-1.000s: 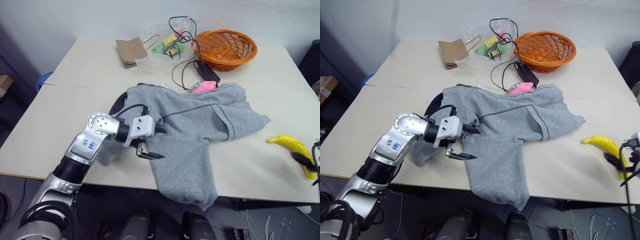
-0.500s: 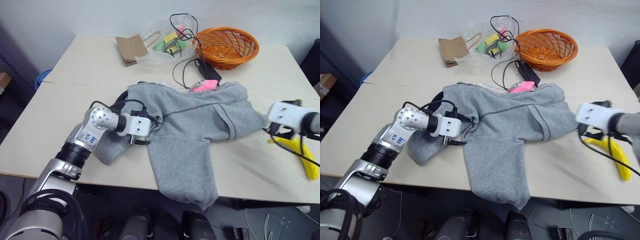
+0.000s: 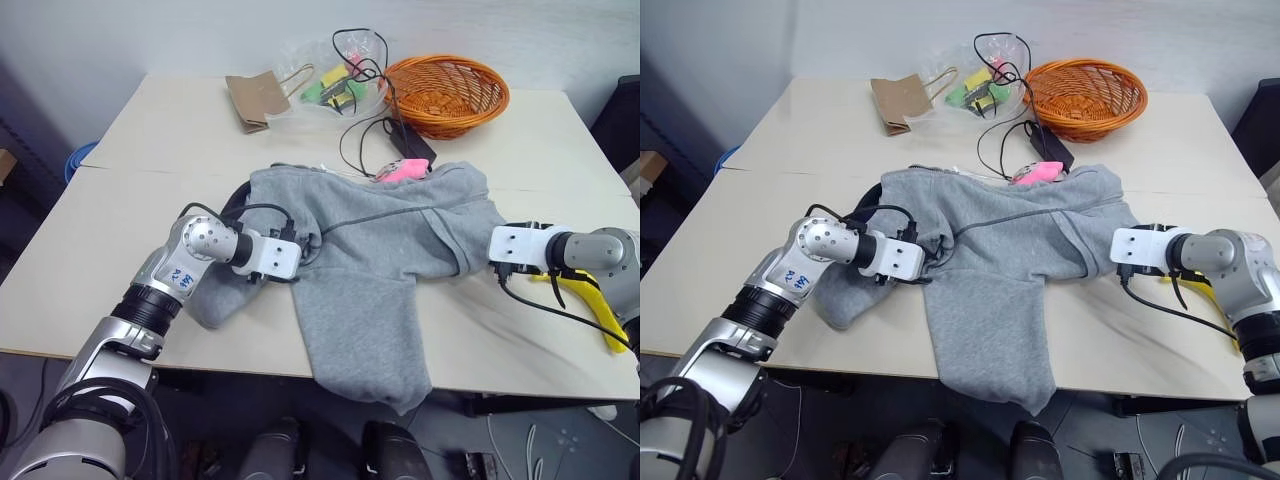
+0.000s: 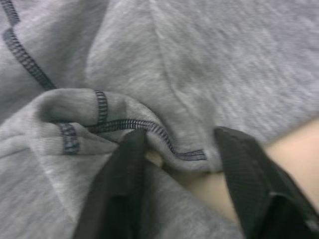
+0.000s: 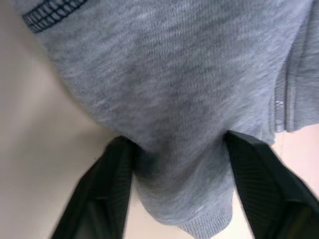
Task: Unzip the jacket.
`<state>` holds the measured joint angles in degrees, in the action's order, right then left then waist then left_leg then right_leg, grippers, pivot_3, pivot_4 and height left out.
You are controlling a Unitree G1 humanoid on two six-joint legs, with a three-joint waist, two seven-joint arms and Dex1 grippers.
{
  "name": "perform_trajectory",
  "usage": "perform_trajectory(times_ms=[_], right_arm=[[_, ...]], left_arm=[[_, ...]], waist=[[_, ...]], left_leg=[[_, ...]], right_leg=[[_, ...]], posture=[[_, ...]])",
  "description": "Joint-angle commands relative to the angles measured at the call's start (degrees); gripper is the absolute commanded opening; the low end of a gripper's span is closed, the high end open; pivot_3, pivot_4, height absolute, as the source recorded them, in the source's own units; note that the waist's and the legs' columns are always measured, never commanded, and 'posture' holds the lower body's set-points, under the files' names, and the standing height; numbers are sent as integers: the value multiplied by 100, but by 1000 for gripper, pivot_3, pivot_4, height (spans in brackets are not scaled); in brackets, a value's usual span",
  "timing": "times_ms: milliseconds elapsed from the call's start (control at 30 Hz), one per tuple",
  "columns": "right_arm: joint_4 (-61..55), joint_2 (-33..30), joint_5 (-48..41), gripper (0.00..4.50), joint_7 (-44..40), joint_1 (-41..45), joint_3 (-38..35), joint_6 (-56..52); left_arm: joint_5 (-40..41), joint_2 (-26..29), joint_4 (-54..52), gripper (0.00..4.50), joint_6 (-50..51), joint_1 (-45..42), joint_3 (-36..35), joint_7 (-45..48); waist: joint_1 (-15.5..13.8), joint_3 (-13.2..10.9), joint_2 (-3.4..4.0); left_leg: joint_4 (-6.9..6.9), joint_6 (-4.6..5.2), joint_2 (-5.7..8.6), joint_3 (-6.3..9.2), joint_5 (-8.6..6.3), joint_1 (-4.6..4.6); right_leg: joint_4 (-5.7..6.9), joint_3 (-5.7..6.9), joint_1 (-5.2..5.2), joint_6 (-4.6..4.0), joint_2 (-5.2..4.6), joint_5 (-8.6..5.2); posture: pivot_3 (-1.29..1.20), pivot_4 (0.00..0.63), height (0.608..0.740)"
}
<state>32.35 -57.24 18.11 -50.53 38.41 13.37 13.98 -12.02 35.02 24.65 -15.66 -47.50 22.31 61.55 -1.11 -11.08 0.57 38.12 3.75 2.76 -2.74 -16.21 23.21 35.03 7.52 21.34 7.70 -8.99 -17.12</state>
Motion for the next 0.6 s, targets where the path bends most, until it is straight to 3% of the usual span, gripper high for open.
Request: perform_trajectory(times_ms=[33,100,167,300,433,600], right_arm=[[5,-67,-148,1462,-205,29,-143,117],[-84,-109,-250,707,-352,-41,-197,91],[-657,-185,-843,30,-913,-349,-458,-400],[-2195,-416,-2089,30,-1894,-1218,-1066,-1703],[-4453,-866,-3619,30,-2628,-2871,-2078,-3291],[-6276,-782,-4428,30,-2517,-4548,-3191,-4392]], left_arm=[[20,188,-120,853,-40,89,-85,172],[50,243,-136,200,-73,108,-82,269],[169,464,-233,0,-220,217,-98,529],[384,1079,-304,0,-788,419,-150,1091],[1028,1798,-274,0,-1559,675,-261,2017],[1619,2476,-743,0,-1556,1164,-318,2876]], waist=[[1,0,0],[3,0,0],[8,0,0],[42,0,0],[55,0,2],[46,0,0]], left_leg=[[0,0,0,0,0,0],[0,0,0,0,0,0],[-2,-1,-1,0,-1,0],[-6,-11,-18,0,-8,1],[-6,-29,-42,0,-19,0],[1,-31,-54,3,-34,-6]], right_leg=[[0,0,0,0,0,0],[0,0,0,0,0,0],[-2,0,1,0,1,0],[-9,-2,4,-8,18,-4],[-8,1,8,-23,38,-12],[-4,-2,5,-35,38,-11]], posture=[[0,150,740],[0,150,740],[0,150,740],[0,150,740],[0,150,740],[0,150,740]])
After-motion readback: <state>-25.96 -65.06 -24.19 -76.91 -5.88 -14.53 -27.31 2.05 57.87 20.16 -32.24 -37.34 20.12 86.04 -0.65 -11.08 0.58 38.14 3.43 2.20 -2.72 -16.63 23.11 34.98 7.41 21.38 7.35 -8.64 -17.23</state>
